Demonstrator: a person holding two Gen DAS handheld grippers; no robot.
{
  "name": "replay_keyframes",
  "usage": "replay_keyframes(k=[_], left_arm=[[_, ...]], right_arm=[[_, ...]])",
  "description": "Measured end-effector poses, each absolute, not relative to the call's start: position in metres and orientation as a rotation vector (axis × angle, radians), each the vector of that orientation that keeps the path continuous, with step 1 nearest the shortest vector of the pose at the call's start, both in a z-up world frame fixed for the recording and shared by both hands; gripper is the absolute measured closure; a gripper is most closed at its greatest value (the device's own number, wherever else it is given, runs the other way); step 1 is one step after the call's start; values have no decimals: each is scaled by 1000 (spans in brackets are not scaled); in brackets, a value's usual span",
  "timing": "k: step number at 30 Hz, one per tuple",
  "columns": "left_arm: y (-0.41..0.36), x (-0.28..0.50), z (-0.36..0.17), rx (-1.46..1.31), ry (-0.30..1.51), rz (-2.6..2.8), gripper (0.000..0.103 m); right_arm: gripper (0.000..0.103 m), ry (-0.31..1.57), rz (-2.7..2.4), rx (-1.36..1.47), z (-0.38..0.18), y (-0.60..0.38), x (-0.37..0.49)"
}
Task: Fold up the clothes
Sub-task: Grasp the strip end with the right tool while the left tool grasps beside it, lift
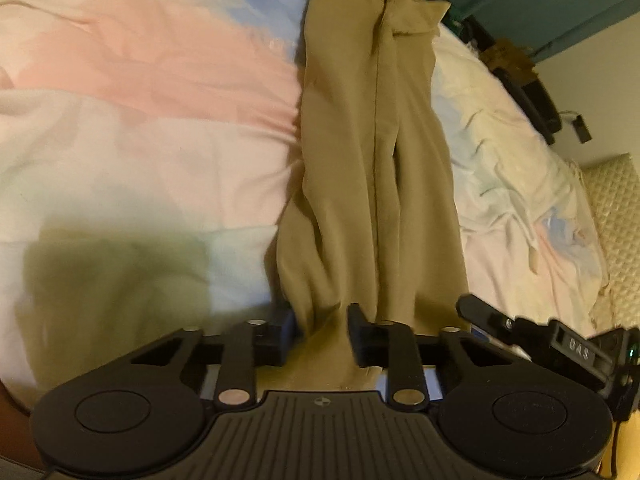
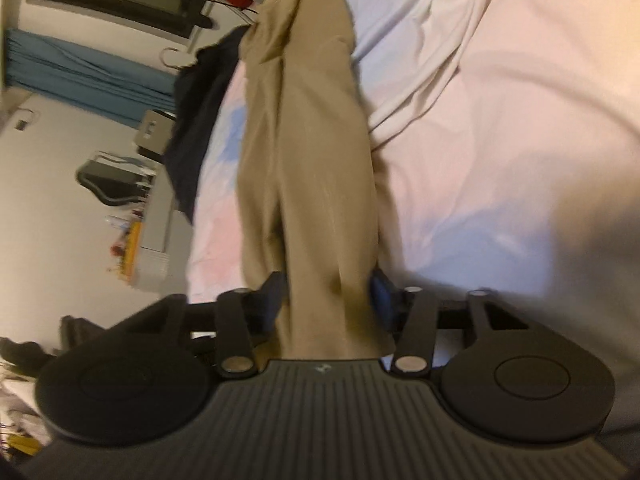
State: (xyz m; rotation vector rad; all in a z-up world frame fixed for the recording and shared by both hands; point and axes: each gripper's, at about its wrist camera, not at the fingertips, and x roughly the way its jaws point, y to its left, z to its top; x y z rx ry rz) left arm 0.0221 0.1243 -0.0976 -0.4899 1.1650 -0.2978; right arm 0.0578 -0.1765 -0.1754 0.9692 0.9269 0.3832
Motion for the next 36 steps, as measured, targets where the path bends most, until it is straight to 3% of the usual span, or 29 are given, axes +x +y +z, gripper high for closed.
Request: replay_keyframes(k=[2,7,9,11,13,14,16,27,36], left_arm=[[124,21,-96,-486,1155,-293,77],[122,31,-113,-485,1233,-264,50],[119,33,-116,-477,1244,-279,49],[118,34,-117,-457,1244,-284,53],[119,33,-116,-458,1243,-296,77],[121,32,-115,-464,1242,-300,83],[125,30,-112,-490,1219,-310,93],[165,1,-38,-834,865,-405,97],[183,-74,-27,-960,800,-375,97]], right_arm=[[54,927,353,932,-172,-175,56],[53,977,299,872,-176,-167,62],[53,992,313,842,-178,-162,64],[55,968,317,832,-170,-163,61],[79,932,316,829,-159,-167,56],[93,914,316,828,-154,-168,54],[94,878,315,825,-144,-172,49],[96,669,311,788,-75,-190,18],[96,614,295,778,-53,-210,-26]])
